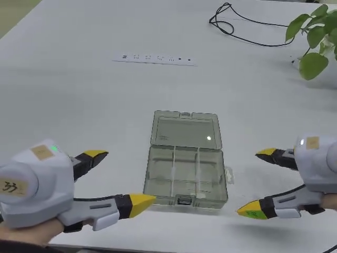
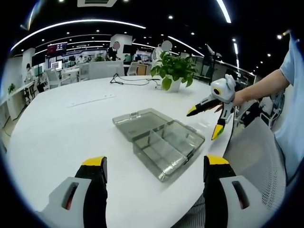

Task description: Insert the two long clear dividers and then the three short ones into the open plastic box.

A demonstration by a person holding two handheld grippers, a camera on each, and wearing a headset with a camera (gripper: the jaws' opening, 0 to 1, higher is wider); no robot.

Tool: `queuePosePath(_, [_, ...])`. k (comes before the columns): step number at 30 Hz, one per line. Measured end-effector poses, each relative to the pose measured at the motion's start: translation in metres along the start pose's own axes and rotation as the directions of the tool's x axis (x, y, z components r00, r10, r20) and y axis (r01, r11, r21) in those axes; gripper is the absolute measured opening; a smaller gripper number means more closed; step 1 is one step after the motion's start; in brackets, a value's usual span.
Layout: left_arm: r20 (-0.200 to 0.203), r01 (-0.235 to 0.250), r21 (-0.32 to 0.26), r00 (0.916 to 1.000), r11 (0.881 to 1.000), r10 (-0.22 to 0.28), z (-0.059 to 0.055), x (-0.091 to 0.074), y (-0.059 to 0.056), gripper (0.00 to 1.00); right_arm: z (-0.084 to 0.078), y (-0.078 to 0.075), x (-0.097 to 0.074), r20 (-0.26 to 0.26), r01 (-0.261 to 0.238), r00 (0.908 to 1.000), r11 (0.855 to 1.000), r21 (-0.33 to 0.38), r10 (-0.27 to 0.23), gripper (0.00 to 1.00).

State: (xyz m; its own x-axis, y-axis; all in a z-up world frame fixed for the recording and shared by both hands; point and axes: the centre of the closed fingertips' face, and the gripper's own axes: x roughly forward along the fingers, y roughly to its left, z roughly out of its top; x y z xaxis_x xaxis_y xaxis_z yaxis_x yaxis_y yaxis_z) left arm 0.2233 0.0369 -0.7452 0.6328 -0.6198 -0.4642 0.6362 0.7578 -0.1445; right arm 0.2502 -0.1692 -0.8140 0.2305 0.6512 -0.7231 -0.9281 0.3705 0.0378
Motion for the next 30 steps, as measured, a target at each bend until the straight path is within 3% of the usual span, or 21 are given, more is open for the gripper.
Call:
queuePosePath(2, [-0.002,0.000,0.003,1.0000,1.000,0.000,0.000,0.000,0.001,0.85,-0.001,0.000,0.002,-0.029,-0.029,0.9992,0.999,-0.040,0.027,0.86])
queuePosePath(3, [-0.002,-0.001,0.003,1.0000,1.000,0.001,0.000,-0.001,0.002,0.85,-0.006,0.002,0.002,-0.072,-0.061,0.9958,0.997,-0.053,0.057,0.84])
queuePosePath(7, [-0.002,-0.004,-0.001,1.0000,1.000,0.004,-0.001,-0.002,0.004,0.85,-0.018,-0.008,0.004,-0.168,-0.086,0.9835,0.990,-0.108,0.067,0.75])
queuePosePath(13, [-0.005,-0.002,-0.010,1.0000,1.000,0.002,-0.004,-0.001,0.004,0.84,-0.024,-0.008,0.011,-0.232,-0.142,0.9668,0.980,-0.136,0.108,0.64])
queuePosePath(15, [-0.006,-0.001,-0.016,1.0000,1.000,0.001,-0.004,0.000,0.005,0.84,-0.028,-0.009,0.011,-0.276,-0.160,0.9548,0.973,-0.166,0.110,0.61])
queuePosePath(18, [-0.008,0.002,-0.013,1.0000,1.000,-0.002,-0.004,0.000,0.005,0.84,-0.027,-0.010,0.014,-0.285,-0.171,0.9515,0.969,-0.176,0.116,0.54])
queuePosePath(21, [-0.009,0.002,-0.013,1.0000,1.000,-0.002,-0.004,0.001,0.007,0.84,-0.027,-0.009,0.015,-0.314,-0.190,0.9415,0.962,-0.198,0.121,0.49])
queuePosePath(28, [-0.001,0.001,-0.015,1.0000,1.000,-0.001,-0.002,0.004,0.010,0.83,-0.032,-0.010,0.017,-0.363,-0.222,0.9247,0.937,-0.269,0.115,0.43])
queuePosePath(30, [0.005,0.000,-0.020,1.0000,1.000,0.000,-0.001,0.004,0.010,0.83,-0.032,-0.012,0.017,-0.365,-0.222,0.9241,0.935,-0.275,0.112,0.43])
